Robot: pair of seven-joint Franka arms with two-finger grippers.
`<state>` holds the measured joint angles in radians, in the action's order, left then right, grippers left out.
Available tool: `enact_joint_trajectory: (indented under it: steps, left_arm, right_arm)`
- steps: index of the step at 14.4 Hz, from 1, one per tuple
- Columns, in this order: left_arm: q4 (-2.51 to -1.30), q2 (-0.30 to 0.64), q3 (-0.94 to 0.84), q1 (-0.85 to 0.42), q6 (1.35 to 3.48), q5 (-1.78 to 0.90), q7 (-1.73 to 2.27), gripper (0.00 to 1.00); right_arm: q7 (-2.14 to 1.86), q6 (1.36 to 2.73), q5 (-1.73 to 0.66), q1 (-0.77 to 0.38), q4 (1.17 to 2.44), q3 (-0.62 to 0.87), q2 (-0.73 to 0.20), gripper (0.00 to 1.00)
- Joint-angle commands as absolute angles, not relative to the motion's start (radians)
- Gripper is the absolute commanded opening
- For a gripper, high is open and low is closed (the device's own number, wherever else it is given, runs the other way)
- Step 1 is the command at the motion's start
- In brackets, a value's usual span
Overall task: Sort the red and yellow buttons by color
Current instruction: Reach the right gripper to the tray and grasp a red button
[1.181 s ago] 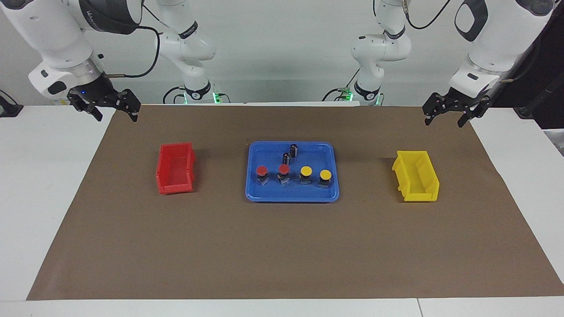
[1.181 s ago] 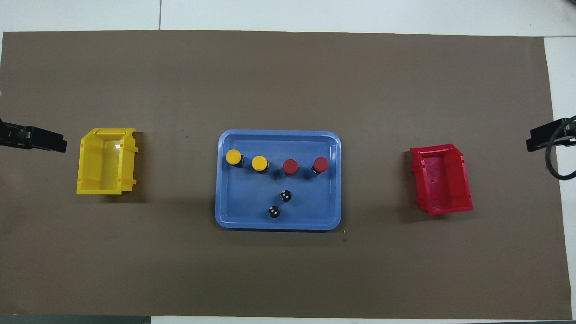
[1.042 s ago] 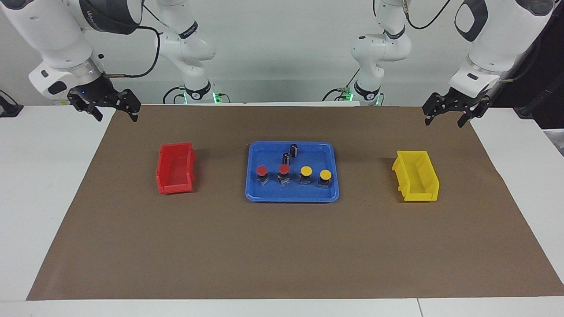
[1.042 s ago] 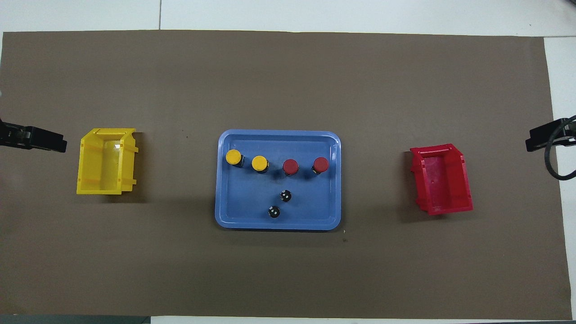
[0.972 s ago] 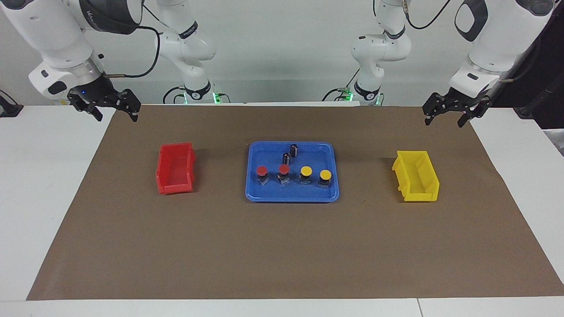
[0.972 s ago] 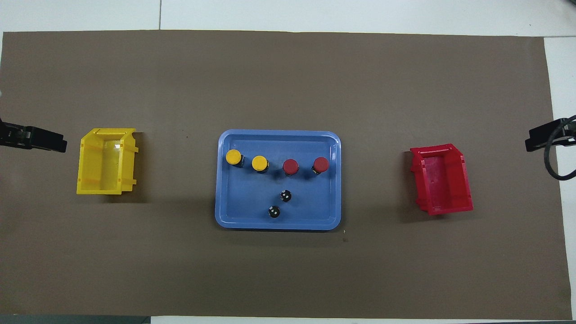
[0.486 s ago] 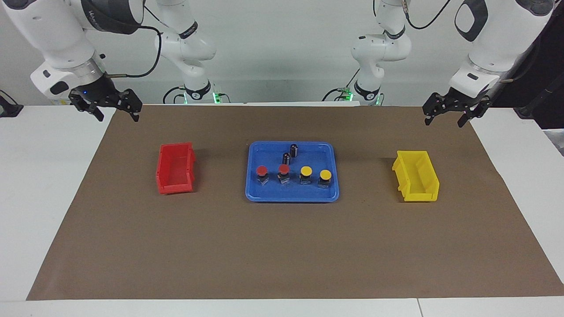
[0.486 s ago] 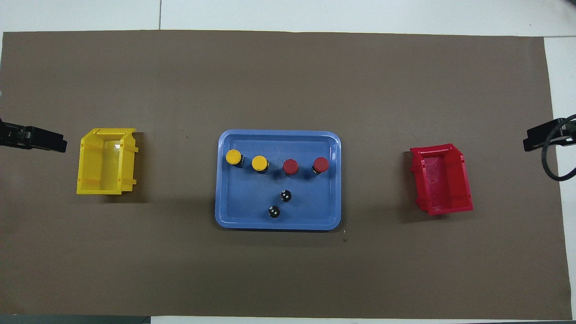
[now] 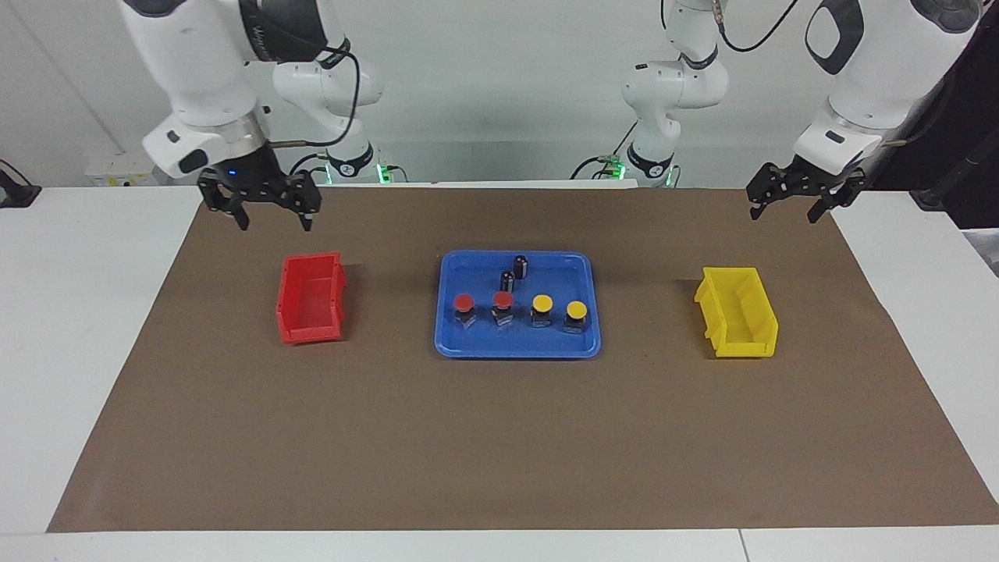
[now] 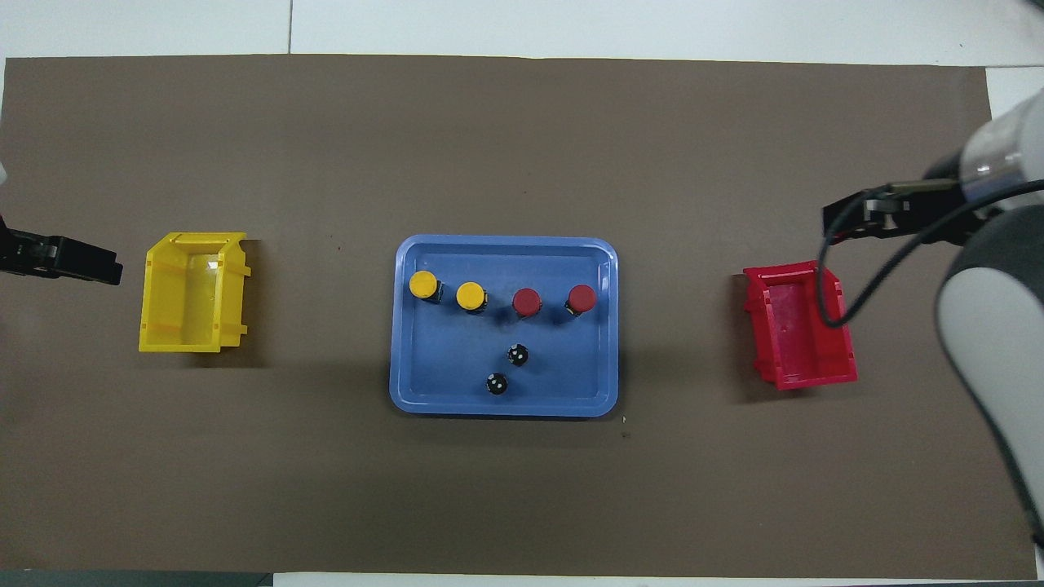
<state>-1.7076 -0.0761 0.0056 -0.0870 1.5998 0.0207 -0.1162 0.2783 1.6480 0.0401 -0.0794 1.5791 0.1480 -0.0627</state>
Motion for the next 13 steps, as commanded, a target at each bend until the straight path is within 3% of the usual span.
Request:
enact_joint_trajectory:
  steps: [1, 3, 6, 9, 13]
  left_arm:
    - [-1.709, -0.084, -0.003, -0.075, 1.601, 0.031, -0.106, 1.0]
    - [-1.721, -0.087, -0.003, -0.066, 1.605, 0.032, -0.106, 1.0]
    - [-1.732, -0.094, -0.006, -0.071, 1.592, 0.034, -0.097, 1.0]
    - [-1.747, -0.101, -0.009, -0.078, 1.601, 0.034, -0.092, 1.0]
    - [-1.763, -0.106, -0.011, -0.066, 1.608, 0.032, -0.087, 1.0]
  right_arm:
    - [0.479, 1.785, 0.041, -0.217, 1.58, 0.149, -0.178, 1.0]
    - [0.589, 1.924, 0.046, -0.277, 1.636, 0.149, -0.224, 1.0]
    - [0.64, 2.113, 0.043, -0.308, 1.791, 0.15, -0.219, 1.0]
    - [0.64, 2.187, 0.043, -0.333, 1.88, 0.15, -0.219, 1.0]
    - [0.634, 2.232, 0.043, -0.337, 1.939, 0.153, -0.204, 0.9]
